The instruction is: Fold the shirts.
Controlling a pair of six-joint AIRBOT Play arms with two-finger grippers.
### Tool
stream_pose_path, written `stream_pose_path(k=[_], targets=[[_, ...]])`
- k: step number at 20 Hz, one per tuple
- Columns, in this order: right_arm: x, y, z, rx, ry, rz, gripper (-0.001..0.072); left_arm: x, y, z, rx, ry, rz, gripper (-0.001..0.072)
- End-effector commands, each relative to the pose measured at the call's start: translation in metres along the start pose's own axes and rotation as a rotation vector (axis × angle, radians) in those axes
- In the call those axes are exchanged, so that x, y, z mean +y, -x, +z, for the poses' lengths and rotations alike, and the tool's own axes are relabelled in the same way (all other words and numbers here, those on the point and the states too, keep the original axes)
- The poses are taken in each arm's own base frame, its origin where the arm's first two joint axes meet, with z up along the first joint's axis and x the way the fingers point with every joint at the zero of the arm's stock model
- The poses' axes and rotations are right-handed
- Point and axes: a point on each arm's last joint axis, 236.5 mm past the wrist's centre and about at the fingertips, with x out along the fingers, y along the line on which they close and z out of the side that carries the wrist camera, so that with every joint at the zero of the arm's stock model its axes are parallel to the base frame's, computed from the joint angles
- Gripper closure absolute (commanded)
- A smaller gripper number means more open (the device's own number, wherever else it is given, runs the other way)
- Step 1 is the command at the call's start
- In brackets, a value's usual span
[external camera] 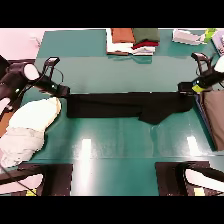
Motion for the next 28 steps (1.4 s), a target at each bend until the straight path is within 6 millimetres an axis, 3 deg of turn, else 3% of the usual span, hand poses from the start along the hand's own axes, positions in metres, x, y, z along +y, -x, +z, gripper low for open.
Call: stream_pose_path(k=[1, 4, 8, 9, 10, 11, 12, 14, 17, 18, 19, 20, 24, 28], targets=[[0.0, -0.023, 0.038, 0.008, -0.002, 0.002, 0.0695, 0.006, -0.032, 0.027, -0.022, 0.03, 0.009, 0.0686], [0.0, -0.042, 0.054, 0.036, -0.003, 0.002, 0.0695, 0.008, -0.047, 0.034, -0.039, 0.037, 0.013, 0.0686], [0.01, -0.065, 0.063, 0.068, -0.02, 0.052, 0.0691, 0.009, -0.048, 0.041, -0.066, 0.05, 0.012, 0.0683], [0.015, -0.068, 0.066, 0.065, -0.027, 0.081, 0.0687, 0.008, -0.048, 0.04, -0.064, 0.052, 0.009, 0.0562], [0.023, -0.068, 0.072, 0.044, -0.021, 0.123, 0.0608, 0.006, -0.047, 0.041, -0.065, 0.063, 0.003, 0.029], [0.028, -0.064, 0.083, 0.004, -0.033, 0.162, 0.0386, 0.006, -0.044, 0.041, -0.062, 0.083, 0.001, 0.0211], [0.031, -0.056, 0.091, -0.023, -0.045, 0.194, 0.0256, 0.005, -0.039, 0.043, -0.057, 0.079, 0.0, 0.0236], [0.019, -0.038, 0.097, -0.039, -0.032, 0.186, 0.0243, 0.002, -0.024, 0.046, -0.044, 0.069, -0.004, 0.0237], [-0.013, -0.024, 0.083, -0.019, -0.063, 0.167, 0.0243, -0.002, -0.006, 0.045, -0.04, 0.064, -0.01, 0.024], [-0.026, -0.025, 0.074, -0.005, -0.092, 0.161, 0.0222, -0.004, -0.004, 0.045, -0.041, 0.066, -0.018, 0.0386], [-0.041, -0.03, 0.062, 0.018, -0.131, 0.156, 0.0139, -0.008, -0.003, 0.043, -0.033, 0.066, -0.032, 0.063], [-0.054, -0.037, 0.049, 0.048, -0.17, 0.153, 0.0113, -0.014, -0.004, 0.042, -0.027, 0.064, -0.056, 0.0685], [-0.083, -0.075, 0.006, 0.144, -0.285, 0.156, 0.0099, -0.049, -0.004, 0.042, -0.028, 0.047, -0.132, 0.0685], [-0.082, -0.107, -0.014, 0.193, -0.315, 0.164, 0.0099, -0.091, -0.009, 0.043, -0.053, -0.032, -0.165, 0.0685]])
